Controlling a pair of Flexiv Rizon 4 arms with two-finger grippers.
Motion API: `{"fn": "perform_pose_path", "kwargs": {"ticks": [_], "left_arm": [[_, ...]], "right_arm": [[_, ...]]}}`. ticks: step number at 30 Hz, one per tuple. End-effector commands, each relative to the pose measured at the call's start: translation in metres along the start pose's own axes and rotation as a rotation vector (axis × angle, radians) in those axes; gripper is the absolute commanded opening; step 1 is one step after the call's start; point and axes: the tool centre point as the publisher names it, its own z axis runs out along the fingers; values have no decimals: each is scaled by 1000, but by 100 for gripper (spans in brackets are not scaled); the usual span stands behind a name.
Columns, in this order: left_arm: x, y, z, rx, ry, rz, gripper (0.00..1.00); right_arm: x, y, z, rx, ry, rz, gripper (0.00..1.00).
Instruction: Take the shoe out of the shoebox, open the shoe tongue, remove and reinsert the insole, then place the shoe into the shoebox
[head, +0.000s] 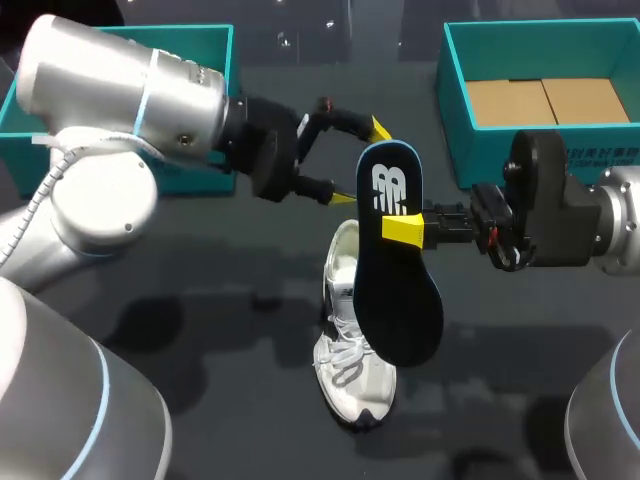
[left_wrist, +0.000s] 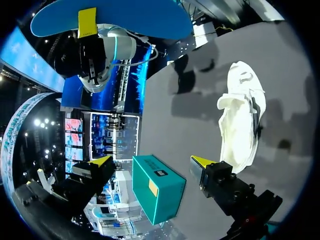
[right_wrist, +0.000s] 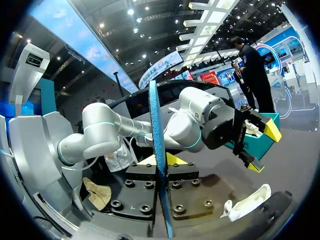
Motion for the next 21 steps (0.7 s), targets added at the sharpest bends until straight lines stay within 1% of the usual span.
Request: {"fn": "perform_pose_path", "kwargs": {"ticks": [1, 9, 18, 19, 20, 21], "left_arm": [[1, -2, -3, -3, -127, 14, 100], [-11, 5, -14, -13, -216, 44, 100], [-15, 11, -24, -16, -253, 55, 100], [-15, 12, -25, -17, -254, 56, 100], [-15, 13, -27, -19, -255, 56, 100], [-15, 12, -28, -23, -258, 57, 100]], "right_arm": [[5, 1, 5, -1, -12, 0, 0], [5, 1, 5, -1, -12, 0, 0], [5, 1, 5, -1, -12, 0, 0], [-2, 4, 1, -16, 10, 12, 0], [-10, 6, -2, -8, 17, 39, 0], [-18, 7, -6, -20, 30, 78, 0]]}}
